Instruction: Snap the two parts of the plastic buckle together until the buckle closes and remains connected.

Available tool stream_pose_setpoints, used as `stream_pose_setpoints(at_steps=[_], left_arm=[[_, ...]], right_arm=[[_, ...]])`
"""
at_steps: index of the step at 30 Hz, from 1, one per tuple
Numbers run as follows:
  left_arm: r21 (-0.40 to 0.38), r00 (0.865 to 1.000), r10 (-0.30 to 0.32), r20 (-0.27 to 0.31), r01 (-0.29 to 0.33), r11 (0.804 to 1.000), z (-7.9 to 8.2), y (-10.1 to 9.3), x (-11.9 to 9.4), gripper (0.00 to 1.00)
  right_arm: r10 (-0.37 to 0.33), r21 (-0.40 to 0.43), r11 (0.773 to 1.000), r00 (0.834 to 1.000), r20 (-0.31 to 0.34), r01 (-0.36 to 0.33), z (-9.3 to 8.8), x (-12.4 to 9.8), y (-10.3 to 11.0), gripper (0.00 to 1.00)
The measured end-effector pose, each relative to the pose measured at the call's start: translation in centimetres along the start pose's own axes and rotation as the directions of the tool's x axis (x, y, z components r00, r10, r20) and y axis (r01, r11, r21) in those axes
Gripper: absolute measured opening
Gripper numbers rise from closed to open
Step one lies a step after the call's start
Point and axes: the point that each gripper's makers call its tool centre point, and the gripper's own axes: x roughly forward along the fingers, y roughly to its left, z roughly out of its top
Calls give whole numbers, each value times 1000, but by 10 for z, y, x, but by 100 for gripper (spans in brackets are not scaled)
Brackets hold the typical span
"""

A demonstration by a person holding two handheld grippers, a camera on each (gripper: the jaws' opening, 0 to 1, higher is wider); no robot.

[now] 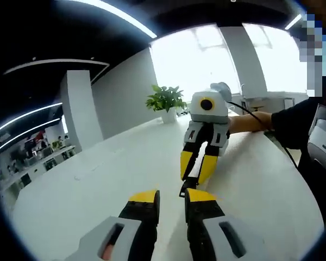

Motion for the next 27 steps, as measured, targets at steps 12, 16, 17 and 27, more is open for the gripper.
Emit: stream_pose_setpoints(at_steps=[12,16,17,27], left_arm=[[50,995,88,-52,-86,995,-8,16,-2,18],[41,993,103,-56,-101,994,-10,19,-3,18],[39,993,106,-55,-104,994,-10,19,-4,18],[14,990,131,-52,-130,991,-11,25,-7,18]], right_arm=[[-92,-13,996,995,-49,92,-5,-10,-33,11],[-117,-20,993,991,-69,116,-6,-10,-45,11],[-124,-22,992,989,-75,123,-7,-10,-49,11],[-172,-9,985,978,-114,172,-16,-2,-81,11]])
